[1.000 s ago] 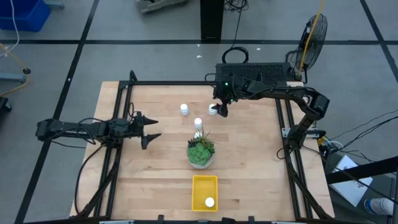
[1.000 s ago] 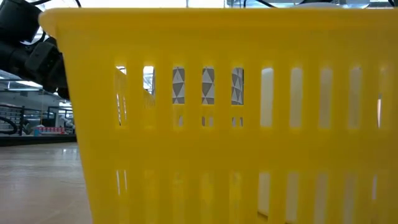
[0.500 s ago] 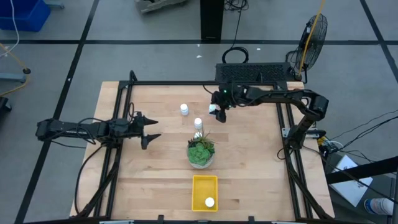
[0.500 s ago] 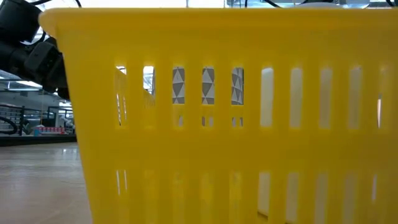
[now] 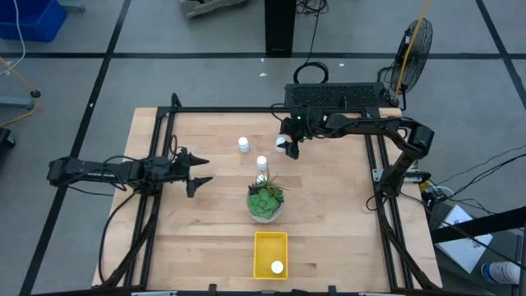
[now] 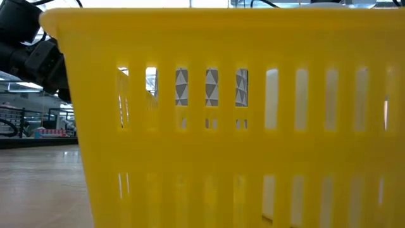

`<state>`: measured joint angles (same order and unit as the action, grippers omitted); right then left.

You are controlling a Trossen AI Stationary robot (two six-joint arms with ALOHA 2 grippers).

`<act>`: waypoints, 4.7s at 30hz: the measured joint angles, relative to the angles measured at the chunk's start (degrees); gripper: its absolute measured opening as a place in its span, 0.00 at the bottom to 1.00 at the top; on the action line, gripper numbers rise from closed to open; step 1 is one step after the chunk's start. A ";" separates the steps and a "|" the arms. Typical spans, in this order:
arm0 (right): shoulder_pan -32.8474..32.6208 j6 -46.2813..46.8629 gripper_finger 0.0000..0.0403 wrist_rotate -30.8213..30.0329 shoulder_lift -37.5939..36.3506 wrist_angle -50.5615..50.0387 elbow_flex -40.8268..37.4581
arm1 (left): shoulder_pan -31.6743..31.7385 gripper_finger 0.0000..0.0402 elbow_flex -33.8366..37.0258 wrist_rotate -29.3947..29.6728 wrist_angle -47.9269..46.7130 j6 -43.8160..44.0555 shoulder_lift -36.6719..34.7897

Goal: Pick and place pill bottles into a basket
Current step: Put the white pill bottle into the yellow bin

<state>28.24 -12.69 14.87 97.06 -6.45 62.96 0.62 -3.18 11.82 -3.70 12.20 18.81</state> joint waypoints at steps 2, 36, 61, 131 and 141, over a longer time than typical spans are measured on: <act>0.46 -0.02 0.64 -0.04 0.60 0.13 -0.01 | -0.01 0.85 0.00 0.00 0.01 0.15 0.00; 0.66 1.32 0.63 0.09 3.51 -0.73 0.02 | -0.01 0.85 -0.02 -1.54 -0.79 1.86 -0.02; 0.65 1.35 0.38 -1.53 5.02 -0.90 0.07 | 0.00 0.85 -0.02 -2.83 -0.83 1.80 0.00; -48.37 9.35 0.36 -13.50 -15.40 -9.96 17.01 | 0.00 0.85 -0.02 -1.30 -0.83 1.69 0.00; -50.44 13.56 0.37 -12.05 -3.29 -16.66 25.16 | 0.00 0.85 -0.02 -1.32 -1.07 1.71 0.00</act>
<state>-22.20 0.87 2.82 93.77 -23.10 88.12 0.62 -3.20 10.50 -4.78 13.91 18.81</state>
